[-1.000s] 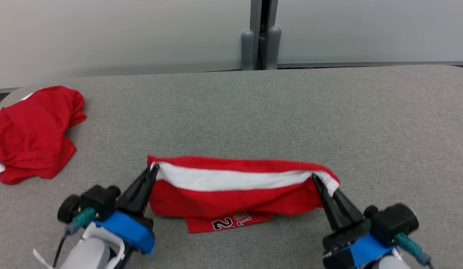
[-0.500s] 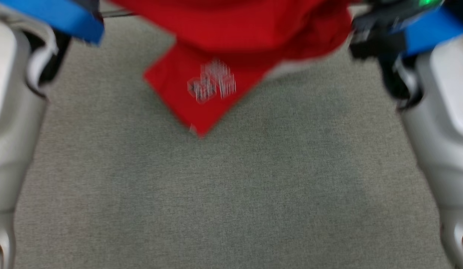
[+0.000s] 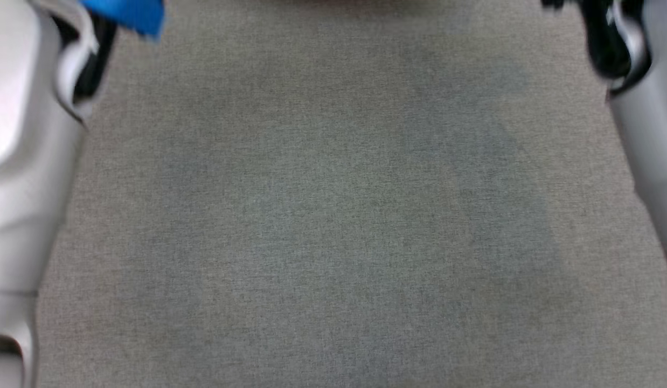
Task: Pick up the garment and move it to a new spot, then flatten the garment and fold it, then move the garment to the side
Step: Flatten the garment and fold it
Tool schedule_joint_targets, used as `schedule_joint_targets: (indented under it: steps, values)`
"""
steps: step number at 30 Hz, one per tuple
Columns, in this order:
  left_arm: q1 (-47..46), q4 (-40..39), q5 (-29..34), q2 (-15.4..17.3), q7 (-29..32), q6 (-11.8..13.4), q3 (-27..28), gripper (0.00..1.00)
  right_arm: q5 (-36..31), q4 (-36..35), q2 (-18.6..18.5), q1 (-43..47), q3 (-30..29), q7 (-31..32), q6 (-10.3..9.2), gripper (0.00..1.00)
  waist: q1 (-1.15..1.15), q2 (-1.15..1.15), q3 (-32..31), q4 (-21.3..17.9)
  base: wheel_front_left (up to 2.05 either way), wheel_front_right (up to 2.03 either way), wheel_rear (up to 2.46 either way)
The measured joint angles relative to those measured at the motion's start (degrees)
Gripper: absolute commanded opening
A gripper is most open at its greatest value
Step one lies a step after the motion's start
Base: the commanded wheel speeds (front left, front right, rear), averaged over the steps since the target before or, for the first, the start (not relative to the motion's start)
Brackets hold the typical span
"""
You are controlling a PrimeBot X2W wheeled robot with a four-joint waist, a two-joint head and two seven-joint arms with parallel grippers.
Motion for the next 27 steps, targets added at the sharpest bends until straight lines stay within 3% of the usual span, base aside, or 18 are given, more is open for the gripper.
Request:
schedule_joint_targets:
  steps: [7, 15, 17, 27]
  values:
    - [21.06, -6.69, 0.71, 0.24, -0.19, 0.83, 2.78, 0.0, 0.86, -7.68, -2.18, 20.5, 0.05, -0.02, 0.0, 0.0, 0.0, 0.0, -0.76, 0.82, 0.0, 0.0, 0.0]
    - [48.7, -18.8, 2.81, 0.81, -0.19, 3.91, 7.72, 0.0, 0.7, -19.52, -3.05, 47.88, -3.86, 0.0, 0.02, 0.0, -0.02, 0.0, -5.41, 1.64, 0.0, 0.0, 0.0]
    - [53.46, -21.36, 3.08, 0.9, -0.2, 4.26, 8.71, 0.0, 2.26, -21.73, -2.2, 53.94, -5.38, -0.01, 0.02, 0.0, -0.02, 0.0, -6.83, 1.79, 0.0, 0.0, 0.0]
    - [71.79, -29.42, 4.1, 1.23, -0.21, 6.8, 11.48, 0.0, 0.56, -31.62, -1.56, 76.88, -1.57, -0.02, 0.01, 0.0, -0.03, 0.0, -13.92, 1.77, 0.0, 0.0, 0.0]
